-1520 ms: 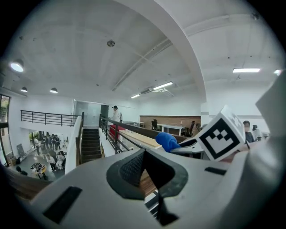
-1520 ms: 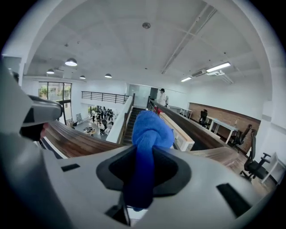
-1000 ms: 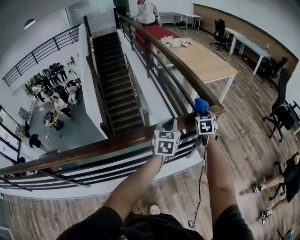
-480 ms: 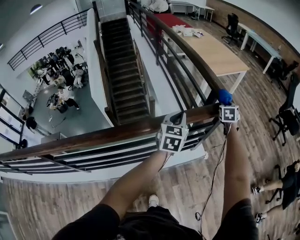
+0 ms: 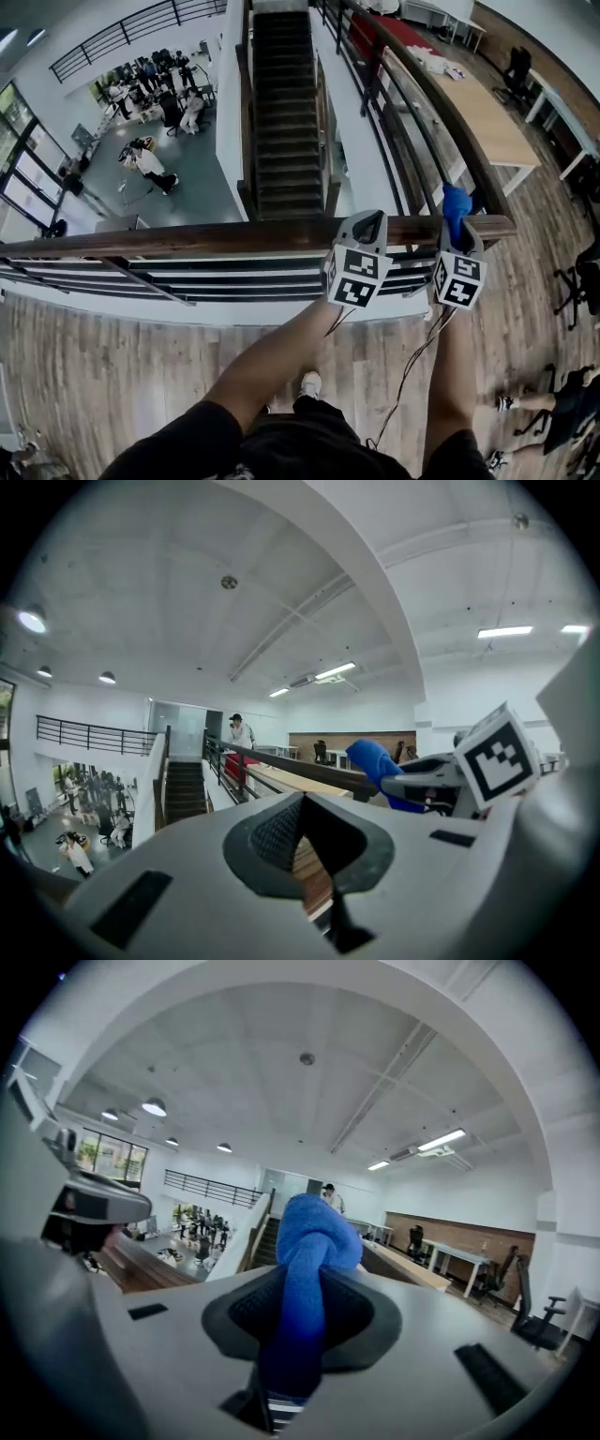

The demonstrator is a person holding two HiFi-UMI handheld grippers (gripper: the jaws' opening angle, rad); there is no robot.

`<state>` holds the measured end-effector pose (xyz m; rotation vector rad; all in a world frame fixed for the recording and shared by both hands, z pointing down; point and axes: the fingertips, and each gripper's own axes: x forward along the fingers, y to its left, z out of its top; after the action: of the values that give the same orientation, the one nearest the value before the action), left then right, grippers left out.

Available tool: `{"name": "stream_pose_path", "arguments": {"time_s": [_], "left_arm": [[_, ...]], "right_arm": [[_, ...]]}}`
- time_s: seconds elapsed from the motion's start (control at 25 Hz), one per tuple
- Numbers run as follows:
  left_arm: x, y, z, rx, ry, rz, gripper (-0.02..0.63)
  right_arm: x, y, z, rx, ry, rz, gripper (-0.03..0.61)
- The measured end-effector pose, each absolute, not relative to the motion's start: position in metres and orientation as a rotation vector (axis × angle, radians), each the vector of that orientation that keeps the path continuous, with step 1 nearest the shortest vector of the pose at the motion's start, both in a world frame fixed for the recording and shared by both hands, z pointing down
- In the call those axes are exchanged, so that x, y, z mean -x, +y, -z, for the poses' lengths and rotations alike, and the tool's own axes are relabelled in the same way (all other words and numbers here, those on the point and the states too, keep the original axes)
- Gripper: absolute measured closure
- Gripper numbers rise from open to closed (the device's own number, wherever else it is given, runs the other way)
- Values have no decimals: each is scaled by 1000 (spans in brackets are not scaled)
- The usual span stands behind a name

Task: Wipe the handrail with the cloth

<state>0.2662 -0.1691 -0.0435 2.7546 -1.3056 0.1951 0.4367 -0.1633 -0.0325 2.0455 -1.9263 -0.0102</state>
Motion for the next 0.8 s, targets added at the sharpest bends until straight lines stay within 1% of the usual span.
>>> {"name": "stream_pose_path", "arguments": {"time_s": [0.2, 0.32, 0.48, 0.6, 0.8], "left_arm": [[-176, -161, 55, -2745, -1445, -138, 609], [-107, -152, 62, -2684, -1522, -79, 609], [23, -137, 65, -2543, -1733, -10, 609], [119, -125, 52, -2426, -1877, -25, 609], [261, -84, 28, -2210, -2079, -34, 609]], "right_arm": [[-277, -140, 42, -1853, -2183, 73, 474], [-188, -130, 48, -1769, -2288, 123, 474], [-63, -123, 53, -1640, -2435, 138, 474], [27, -116, 47, -1527, -2526, 123, 474], [149, -87, 30, -1369, -2641, 67, 474]]}}
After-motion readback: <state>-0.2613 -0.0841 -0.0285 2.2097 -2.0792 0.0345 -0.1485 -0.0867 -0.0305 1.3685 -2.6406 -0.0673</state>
